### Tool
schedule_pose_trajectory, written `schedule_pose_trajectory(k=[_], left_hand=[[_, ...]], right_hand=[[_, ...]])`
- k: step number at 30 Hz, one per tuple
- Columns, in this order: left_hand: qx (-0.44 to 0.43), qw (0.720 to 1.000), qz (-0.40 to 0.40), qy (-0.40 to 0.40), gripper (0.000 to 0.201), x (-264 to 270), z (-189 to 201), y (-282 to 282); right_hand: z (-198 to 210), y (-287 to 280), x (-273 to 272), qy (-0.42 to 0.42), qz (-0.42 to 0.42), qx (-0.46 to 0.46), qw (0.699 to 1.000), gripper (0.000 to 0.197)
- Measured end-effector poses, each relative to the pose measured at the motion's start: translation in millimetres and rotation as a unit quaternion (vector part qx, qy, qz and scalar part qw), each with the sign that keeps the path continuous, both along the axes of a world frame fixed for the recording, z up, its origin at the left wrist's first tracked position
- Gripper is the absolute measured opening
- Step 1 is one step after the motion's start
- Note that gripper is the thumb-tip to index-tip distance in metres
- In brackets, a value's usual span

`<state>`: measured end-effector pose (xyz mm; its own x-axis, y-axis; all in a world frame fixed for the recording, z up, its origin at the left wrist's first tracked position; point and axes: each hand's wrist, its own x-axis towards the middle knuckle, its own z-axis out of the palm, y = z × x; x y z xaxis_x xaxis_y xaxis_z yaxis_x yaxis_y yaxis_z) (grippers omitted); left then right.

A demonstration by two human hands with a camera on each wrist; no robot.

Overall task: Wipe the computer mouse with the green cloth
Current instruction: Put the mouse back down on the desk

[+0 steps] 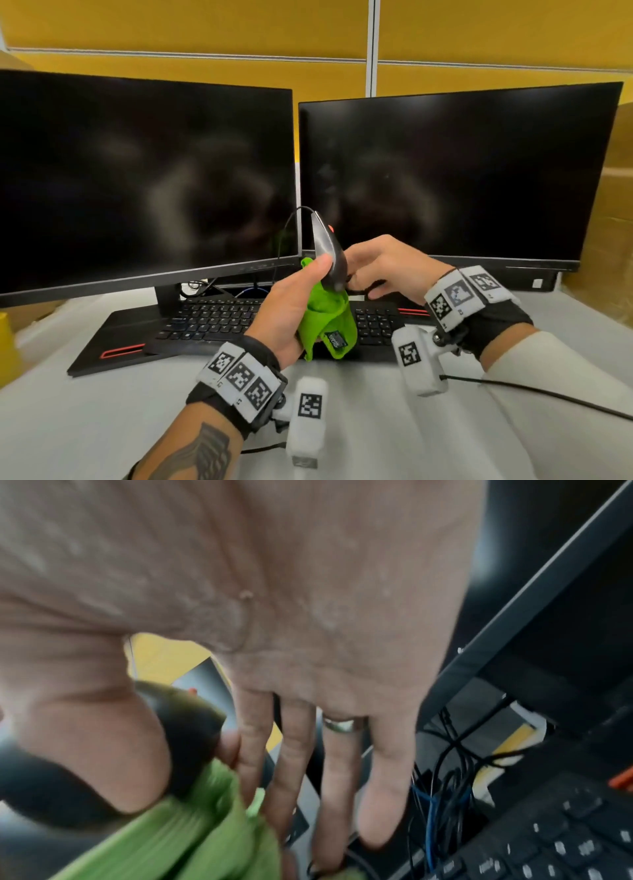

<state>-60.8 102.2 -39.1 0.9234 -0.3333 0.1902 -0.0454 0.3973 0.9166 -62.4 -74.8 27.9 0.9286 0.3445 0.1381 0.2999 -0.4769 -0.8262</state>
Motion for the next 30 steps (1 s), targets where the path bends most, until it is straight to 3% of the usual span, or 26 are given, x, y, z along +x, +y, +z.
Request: schedule_pose_trajectory(k=[3,4,11,14,16,23,30], left_hand=[[0.010,1.000,0.022,-0.010,0.045,4,-4,0],[0.014,0.999,0.025,-0.015,0.045,4,-5,0],[0.081,0.994,0.045,-0.056,0.059,1,-8,0],[0.096,0.992,0.063,-0.059,0.077,3,-9,1],[0.085,0.990,0.096,-0.060,0.072,3,-7,1],[0.083,0.985,0.143,-0.047,0.025,4,-3,4],[0.087,0.985,0.141,-0.040,0.020,7,-3,7]], right_hand=[[7,-8,0,0.012,-0.029,0.115,0.993,0.039],[7,-7,-2,0.024,-0.020,0.137,0.990,0.039],[4,-2,-2,0.011,-0.055,0.137,0.989,0.026],[5,-17,0,0.041,-0.061,0.166,0.983,0.026],[7,-31,4,0.076,-0.085,0.168,0.979,0.028],[-3,-81,27,0.089,-0.255,-0.027,0.963,0.036],[-25,-106,54,0.072,-0.387,-0.225,0.891,0.073]])
